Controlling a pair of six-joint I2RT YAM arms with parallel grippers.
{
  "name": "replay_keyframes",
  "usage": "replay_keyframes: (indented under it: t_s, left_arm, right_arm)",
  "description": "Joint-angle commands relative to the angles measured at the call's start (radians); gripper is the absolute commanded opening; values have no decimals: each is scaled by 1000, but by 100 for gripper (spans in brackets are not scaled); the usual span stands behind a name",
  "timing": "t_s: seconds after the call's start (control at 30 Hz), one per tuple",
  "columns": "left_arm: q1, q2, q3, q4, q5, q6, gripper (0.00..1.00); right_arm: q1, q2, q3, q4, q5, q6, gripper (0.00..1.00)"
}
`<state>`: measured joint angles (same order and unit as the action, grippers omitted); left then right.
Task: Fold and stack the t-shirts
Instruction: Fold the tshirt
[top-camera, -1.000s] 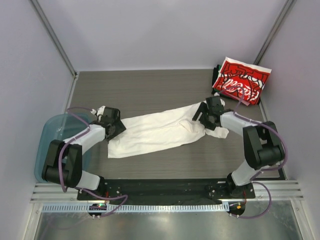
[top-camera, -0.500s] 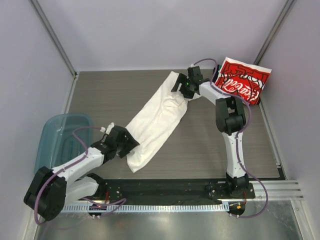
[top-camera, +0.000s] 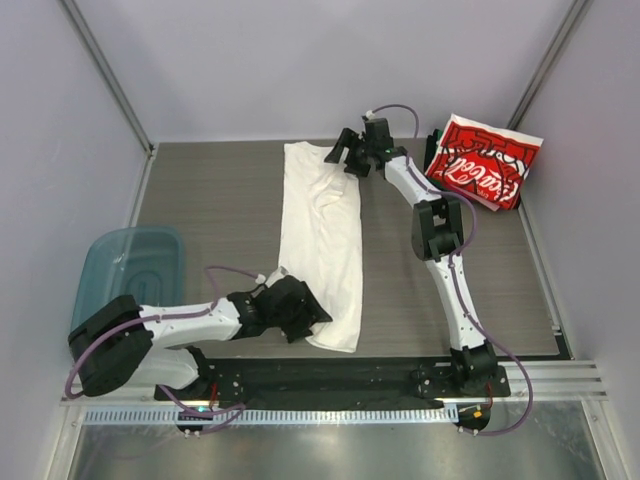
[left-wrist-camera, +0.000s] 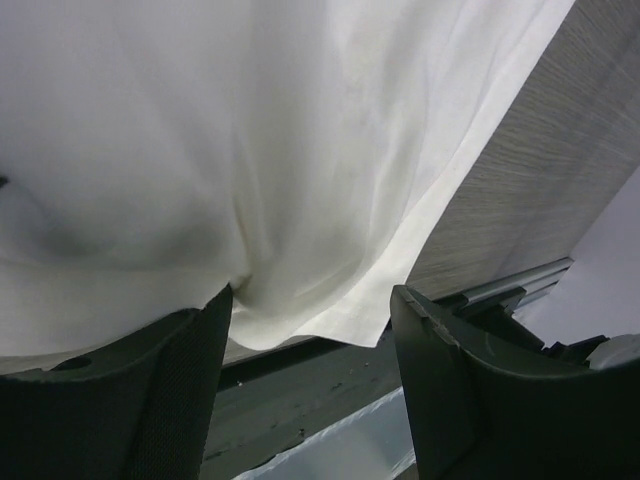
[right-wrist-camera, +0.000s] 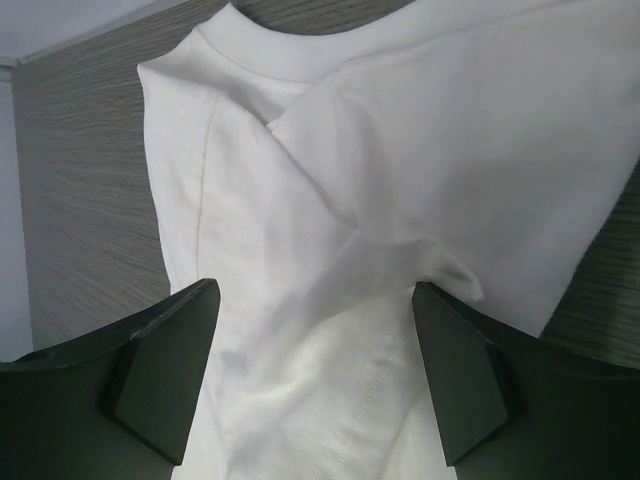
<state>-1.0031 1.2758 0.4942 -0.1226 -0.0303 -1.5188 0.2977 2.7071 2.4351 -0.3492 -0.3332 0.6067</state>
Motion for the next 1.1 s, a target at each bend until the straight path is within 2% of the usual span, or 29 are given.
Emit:
replay_keyframes:
  t_s: [0.0, 0.1, 0.2, 0.33, 0.43, 0.5, 0.6, 0.7, 0.83, 0.9, 0.93, 0.97, 1.0, 1.03, 1.07]
  left_arm:
    - [-52, 48, 1, -106, 26, -38, 67]
    - [-94, 43, 46, -155, 21, -49, 67]
    - [-135, 30, 142, -290, 6, -32, 68]
    - [-209, -7, 317, -568, -95, 15, 72]
    - [-227, -53, 412, -685, -178, 45, 74]
    - [-226, -87, 417, -709, -252, 65, 75]
    - [-209, -162, 389, -694, -324, 130, 77]
    - [-157, -188, 359, -635, -326, 193, 77]
    - [-91, -187, 340, -581, -304, 295, 77]
    - [-60, -188, 334, -589, -301, 308, 77]
    - [-52, -194, 316, -595, -304, 310, 77]
    - [-43, -214, 304, -594, -304, 312, 76]
    - [-39, -226, 288, -589, -304, 310, 76]
    - [-35, -243, 250, -586, -306, 307, 76]
    - [-32, -272, 232, -585, -303, 293, 76]
  right_arm:
    - [8, 89, -13, -80, 66, -22, 85]
    - [8, 86, -11, -54, 57, -33, 86]
    - [8, 74, 5, -40, 45, -45, 86]
    - [6, 20, 59, -36, 11, -61, 89]
    - [8, -67, 58, -11, -16, -58, 90]
    - [6, -121, 45, -11, -24, -58, 92]
    - [8, -266, -57, -11, -21, -70, 97]
    - [9, -455, -261, -22, 9, -88, 100]
    - [15, -737, -647, -88, 94, -82, 100]
    - [47, -915, -787, -152, 166, -84, 100]
    - [70, -972, -930, -175, 193, -79, 100]
    - [117, -1101, -1005, -215, 260, -56, 100]
    - [151, -1160, -1083, -230, 288, -33, 100]
    - [185, -1232, -1245, -240, 308, -4, 100]
    - [219, -1298, -1328, -240, 327, 78, 100]
